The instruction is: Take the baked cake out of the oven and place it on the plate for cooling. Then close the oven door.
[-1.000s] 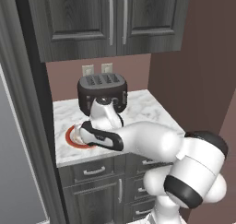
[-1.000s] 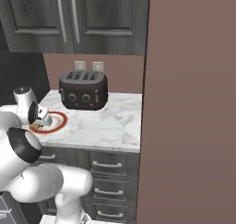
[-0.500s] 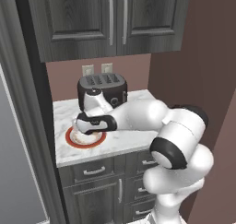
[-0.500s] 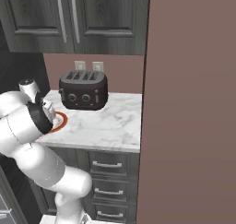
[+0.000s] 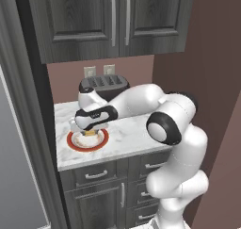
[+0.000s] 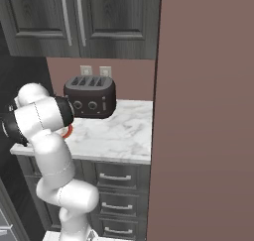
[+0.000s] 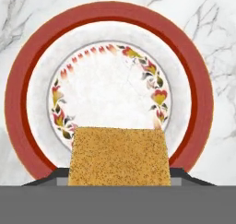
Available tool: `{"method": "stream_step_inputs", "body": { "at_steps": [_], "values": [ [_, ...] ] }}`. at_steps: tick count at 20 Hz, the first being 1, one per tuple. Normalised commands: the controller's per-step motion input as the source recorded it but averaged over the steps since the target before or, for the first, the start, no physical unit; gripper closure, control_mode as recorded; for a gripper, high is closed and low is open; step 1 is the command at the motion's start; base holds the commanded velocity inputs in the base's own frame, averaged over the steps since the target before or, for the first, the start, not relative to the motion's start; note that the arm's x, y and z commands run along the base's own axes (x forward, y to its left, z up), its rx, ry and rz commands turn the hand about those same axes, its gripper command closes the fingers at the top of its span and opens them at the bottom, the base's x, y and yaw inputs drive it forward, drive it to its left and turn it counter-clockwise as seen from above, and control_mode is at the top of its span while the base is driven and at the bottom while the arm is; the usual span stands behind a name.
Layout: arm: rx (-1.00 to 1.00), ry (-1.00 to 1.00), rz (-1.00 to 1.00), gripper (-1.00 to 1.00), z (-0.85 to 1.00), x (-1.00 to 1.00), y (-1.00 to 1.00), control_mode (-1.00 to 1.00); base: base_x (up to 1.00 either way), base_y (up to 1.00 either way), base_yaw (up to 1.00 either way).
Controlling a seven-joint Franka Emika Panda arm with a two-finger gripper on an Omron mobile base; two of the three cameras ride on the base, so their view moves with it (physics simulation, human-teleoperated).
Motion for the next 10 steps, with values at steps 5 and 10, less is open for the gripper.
{"method": "stream_step_inputs", "body": {
  "at_steps": [5, 10],
  "values": [
    [0.0, 0.06, 0.0, 1.0, -0.28, 0.21, 0.0, -1.0, 0.0, 0.0, 0.0],
    [0.0, 0.01, 0.0, 1.0, -0.3, 0.05, 0.0, -1.0, 0.0, 0.0, 0.0]
  ]
}}
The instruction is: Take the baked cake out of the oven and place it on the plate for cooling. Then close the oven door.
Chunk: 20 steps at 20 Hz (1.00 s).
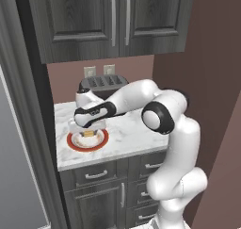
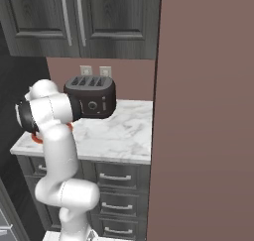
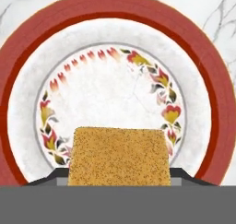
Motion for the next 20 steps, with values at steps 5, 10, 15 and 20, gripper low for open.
{"method": "stream_step_inputs", "body": {
  "at_steps": [5, 10, 15, 20],
  "values": [
    [0.0, 0.02, 0.0, 1.0, -0.34, 0.02, 0.0, -1.0, 0.0, 0.0, 0.0],
    [0.0, 0.0, 0.0, 1.0, -0.23, 0.02, 0.0, -1.0, 0.0, 0.0, 0.0],
    [0.0, 0.01, 0.0, 1.0, -0.14, 0.05, 0.0, -1.0, 0.0, 0.0, 0.0],
    [0.0, 0.06, 0.0, 1.0, -0.14, 0.05, 0.0, -1.0, 0.0, 0.0, 0.0]
  ]
}}
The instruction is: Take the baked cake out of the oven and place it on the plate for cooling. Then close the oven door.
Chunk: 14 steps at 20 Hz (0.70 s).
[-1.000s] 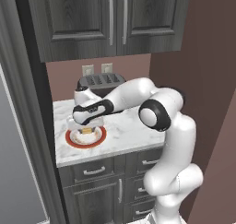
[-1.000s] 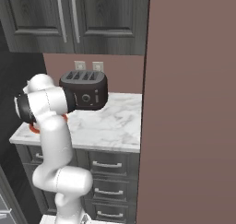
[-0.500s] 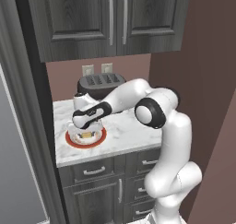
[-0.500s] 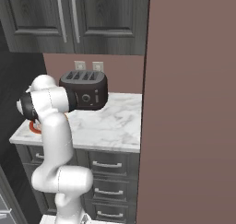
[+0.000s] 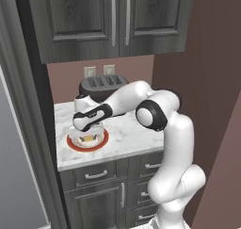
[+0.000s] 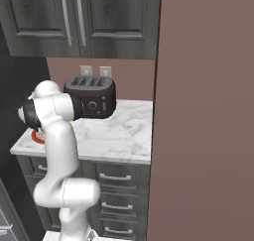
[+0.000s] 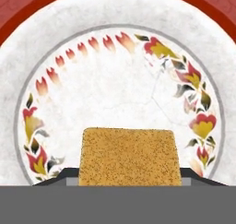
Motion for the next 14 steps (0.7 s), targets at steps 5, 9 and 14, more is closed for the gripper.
{"method": "stream_step_inputs", "body": {
  "at_steps": [5, 9, 14],
  "values": [
    [0.0, 0.05, 0.0, -1.0, -0.1, 0.0, 0.0, -1.0, 0.0, 0.0, 0.0],
    [0.0, 0.0, 0.0, -1.0, 0.04, -0.01, -0.04, -1.0, 0.0, 0.0, 0.0],
    [0.0, 0.0, 0.0, -1.0, 0.09, -0.11, -0.08, -1.0, 0.0, 0.0, 0.0]
  ]
}}
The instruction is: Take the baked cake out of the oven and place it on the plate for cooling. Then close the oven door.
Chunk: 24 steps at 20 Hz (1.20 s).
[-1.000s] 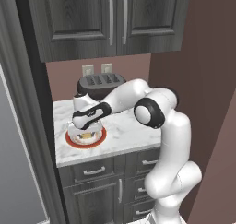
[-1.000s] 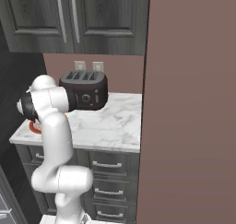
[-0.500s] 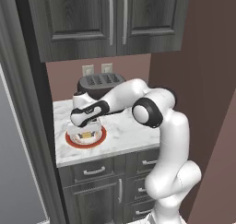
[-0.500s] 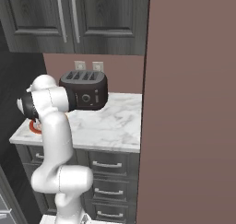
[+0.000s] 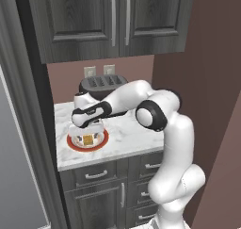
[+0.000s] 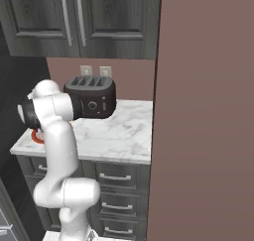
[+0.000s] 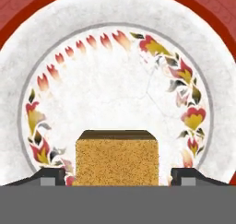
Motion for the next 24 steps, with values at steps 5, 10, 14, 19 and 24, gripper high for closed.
{"method": "stream_step_inputs", "body": {
  "at_steps": [5, 10, 14, 19, 24],
  "values": [
    [0.01, 0.0, -0.01, -1.0, 0.19, -0.14, -0.12, -1.0, 0.0, 0.0, 0.0],
    [0.03, -0.06, -0.03, -1.0, 0.3, -0.35, -0.19, -1.0, 0.0, 0.0, 0.0],
    [0.03, -0.16, 0.0, -1.0, 0.24, -0.55, -0.23, -1.0, 0.0, 0.0, 0.0],
    [0.05, -0.11, 0.0, -1.0, 0.26, -0.58, -0.2, -1.0, 0.0, 0.0, 0.0],
    [0.07, 0.0, -0.07, -1.0, 0.32, -0.54, -0.12, -1.0, 0.0, 0.0, 0.0]
  ]
}}
